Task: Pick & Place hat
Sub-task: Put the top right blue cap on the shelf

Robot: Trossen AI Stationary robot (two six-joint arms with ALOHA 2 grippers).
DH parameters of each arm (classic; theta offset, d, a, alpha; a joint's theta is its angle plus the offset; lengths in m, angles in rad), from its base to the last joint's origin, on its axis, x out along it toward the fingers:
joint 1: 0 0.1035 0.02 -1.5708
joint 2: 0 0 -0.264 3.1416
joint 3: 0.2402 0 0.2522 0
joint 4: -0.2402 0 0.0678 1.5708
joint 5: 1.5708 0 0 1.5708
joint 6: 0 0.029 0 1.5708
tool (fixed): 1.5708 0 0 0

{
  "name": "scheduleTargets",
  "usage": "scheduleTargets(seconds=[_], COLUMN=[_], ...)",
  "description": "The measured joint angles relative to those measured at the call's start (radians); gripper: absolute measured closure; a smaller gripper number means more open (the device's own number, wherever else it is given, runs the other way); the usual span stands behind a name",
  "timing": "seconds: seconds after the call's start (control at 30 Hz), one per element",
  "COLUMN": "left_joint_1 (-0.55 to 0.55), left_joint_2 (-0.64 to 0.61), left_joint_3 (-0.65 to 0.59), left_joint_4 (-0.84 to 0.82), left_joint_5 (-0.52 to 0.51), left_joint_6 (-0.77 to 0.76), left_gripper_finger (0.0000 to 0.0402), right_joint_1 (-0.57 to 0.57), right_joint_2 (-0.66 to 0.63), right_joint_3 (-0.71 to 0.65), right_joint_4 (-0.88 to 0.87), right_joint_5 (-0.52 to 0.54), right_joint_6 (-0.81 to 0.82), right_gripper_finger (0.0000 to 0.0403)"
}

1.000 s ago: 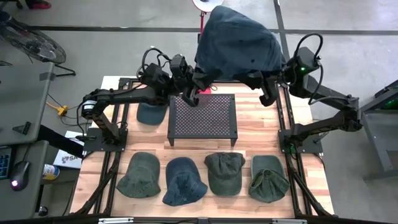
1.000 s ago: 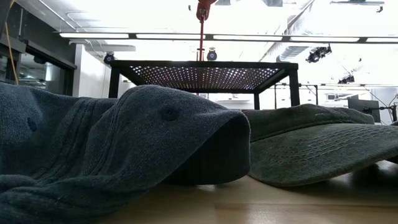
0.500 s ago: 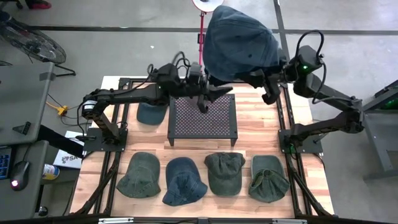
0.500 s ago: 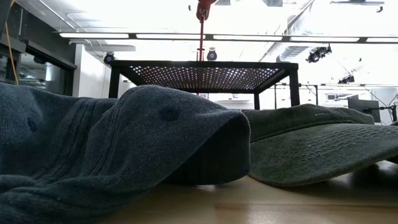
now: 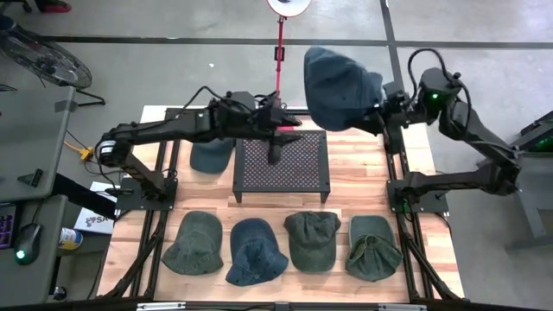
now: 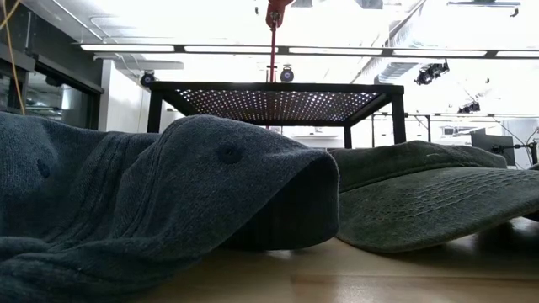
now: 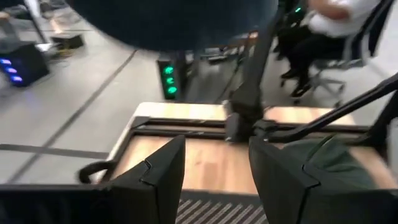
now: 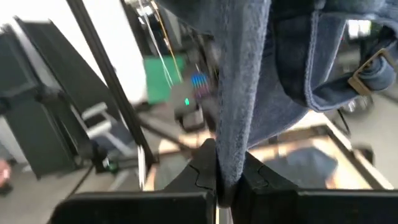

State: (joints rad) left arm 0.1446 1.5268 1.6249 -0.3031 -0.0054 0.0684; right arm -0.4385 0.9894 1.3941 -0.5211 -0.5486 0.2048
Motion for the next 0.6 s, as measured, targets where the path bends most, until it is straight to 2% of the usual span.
scheduleTargets(seconds=[0.37, 0.6], left_joint_1=[-0.001, -0.001], left_joint_2=[-0.118, -0.111], left_joint_3=[0.001, 0.001], left_joint_4=[-0.046, -0.043], left_joint_5=[-0.054, -0.056], left_joint_6=[0.04, 0.061], left_gripper_finger=[0.0227, 0.0227], right_joint_1=[0.0, 0.001], right_joint_2=[0.013, 0.013], right_joint_3=[0.0, 0.0], right_joint_4=[-0.509, -0.569], right_joint_5=[0.07, 0.036], right_joint_6=[0.039, 0.046], right_gripper_finger=[0.0399, 0.0399])
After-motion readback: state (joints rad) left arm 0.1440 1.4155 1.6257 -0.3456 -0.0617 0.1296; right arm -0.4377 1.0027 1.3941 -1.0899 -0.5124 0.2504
